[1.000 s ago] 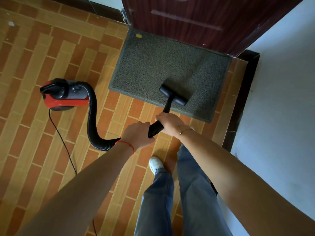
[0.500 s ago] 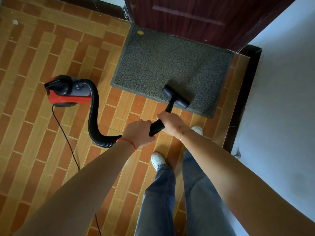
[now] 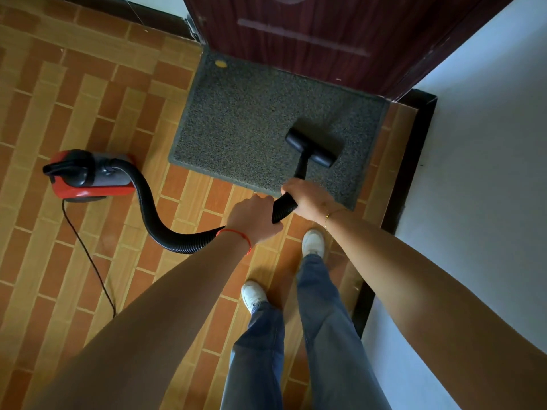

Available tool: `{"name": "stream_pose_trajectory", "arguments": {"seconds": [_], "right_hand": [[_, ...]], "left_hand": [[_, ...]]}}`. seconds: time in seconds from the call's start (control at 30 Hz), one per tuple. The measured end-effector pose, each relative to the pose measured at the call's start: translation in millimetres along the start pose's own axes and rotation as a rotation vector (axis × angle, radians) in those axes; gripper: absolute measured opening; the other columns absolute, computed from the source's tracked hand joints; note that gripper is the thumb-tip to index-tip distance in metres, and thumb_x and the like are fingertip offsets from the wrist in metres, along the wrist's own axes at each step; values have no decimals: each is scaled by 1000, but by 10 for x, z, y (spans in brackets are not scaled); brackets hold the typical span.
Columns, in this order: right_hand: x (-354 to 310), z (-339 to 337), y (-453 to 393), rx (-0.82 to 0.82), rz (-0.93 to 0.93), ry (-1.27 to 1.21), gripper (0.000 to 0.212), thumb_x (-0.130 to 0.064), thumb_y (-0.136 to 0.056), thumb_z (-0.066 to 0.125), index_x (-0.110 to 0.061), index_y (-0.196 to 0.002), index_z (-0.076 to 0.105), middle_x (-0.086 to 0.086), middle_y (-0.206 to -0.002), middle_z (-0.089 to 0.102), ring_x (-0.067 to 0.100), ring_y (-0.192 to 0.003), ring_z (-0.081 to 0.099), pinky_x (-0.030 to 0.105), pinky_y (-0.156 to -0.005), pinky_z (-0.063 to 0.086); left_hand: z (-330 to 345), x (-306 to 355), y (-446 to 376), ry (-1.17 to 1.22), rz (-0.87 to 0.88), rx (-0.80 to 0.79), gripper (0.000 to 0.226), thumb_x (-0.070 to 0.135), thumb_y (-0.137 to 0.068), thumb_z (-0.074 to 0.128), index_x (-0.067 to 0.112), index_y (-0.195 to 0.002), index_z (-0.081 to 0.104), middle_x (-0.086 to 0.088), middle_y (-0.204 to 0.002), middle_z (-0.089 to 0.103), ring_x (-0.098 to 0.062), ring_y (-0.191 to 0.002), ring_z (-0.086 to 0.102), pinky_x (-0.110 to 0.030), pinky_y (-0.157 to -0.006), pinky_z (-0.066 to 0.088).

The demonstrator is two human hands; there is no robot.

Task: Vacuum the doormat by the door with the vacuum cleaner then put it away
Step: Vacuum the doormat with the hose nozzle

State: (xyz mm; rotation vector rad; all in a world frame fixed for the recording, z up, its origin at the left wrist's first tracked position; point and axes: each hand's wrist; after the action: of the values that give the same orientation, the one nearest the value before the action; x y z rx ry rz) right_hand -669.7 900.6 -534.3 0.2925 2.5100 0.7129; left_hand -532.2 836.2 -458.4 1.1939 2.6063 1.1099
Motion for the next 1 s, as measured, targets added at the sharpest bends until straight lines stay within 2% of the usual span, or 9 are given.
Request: {"name": "stream_pose_trajectory", "arguments": {"seconds": [0.13,0.23,0.37,0.5,0.63,0.8,1.0], "right_hand": [[410,-409,-175,-4,-5,33,5,-14,-90,55,-16,-90,50,4,-104,61,26,-92,64,31,-66,42],[706,-674,-333,-14,-19,50,5,-14,-90,56,-14,-92,52,5,-105,61,27,-94,64,31,-67,42],[1029,-988,-498,-12,-18,52,14,-12,-90,56,-18,-85,44,4,-102,61,24,-90,64,29,-65,40],[1253,-1229,-626,-34,-35,80,16,-11,-91,56,-19,-85,44,2,-100,60,18,-84,61,27,-64,38],[1434,-1376,-698,-69,-65,99,15,-11,-91,56,-18,-85,44,3,-101,60,22,-88,63,28,-64,38],[1596,-1471,-693,-97,-70,99,6,-10,-91,55,-15,-92,51,2,-102,59,14,-75,53,26,-63,35],[1671,-1461,-618,-103,-93,103,4,-11,-90,56,-14,-91,53,3,-101,61,21,-87,63,27,-66,38]], "left_hand": [[-260,282,-439,38,-21,21,30,34,-84,59,13,-105,56,0,-80,51,-23,-72,56,-30,-59,42],[-437,460,-763,59,-27,30,28,33,-84,59,13,-104,56,1,-77,51,-20,-69,53,-30,-59,42],[-646,662,-1139,84,-46,50,28,31,-85,58,12,-105,57,-1,-79,51,-21,-68,51,-31,-59,42],[-787,829,-1415,108,-75,47,26,32,-84,60,12,-101,59,1,-74,50,-20,-68,51,-29,-59,41],[-845,949,-1595,130,-88,23,23,32,-81,60,13,-93,61,3,-66,49,-20,-65,55,-28,-55,44],[-886,1092,-1678,173,-85,3,19,32,-80,61,15,-86,58,3,-65,50,-19,-63,57,-25,-50,42],[-834,1173,-1636,194,-63,25,19,33,-81,61,17,-83,51,4,-65,48,-20,-64,57,-24,-51,41]]}}
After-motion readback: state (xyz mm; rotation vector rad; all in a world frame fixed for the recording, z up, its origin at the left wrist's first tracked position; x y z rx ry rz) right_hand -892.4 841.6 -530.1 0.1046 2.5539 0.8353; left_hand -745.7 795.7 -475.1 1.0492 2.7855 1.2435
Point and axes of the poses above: each hand's wrist, its own y-axis away from the middle knuckle, its own z-axis out of the palm, x = y × z
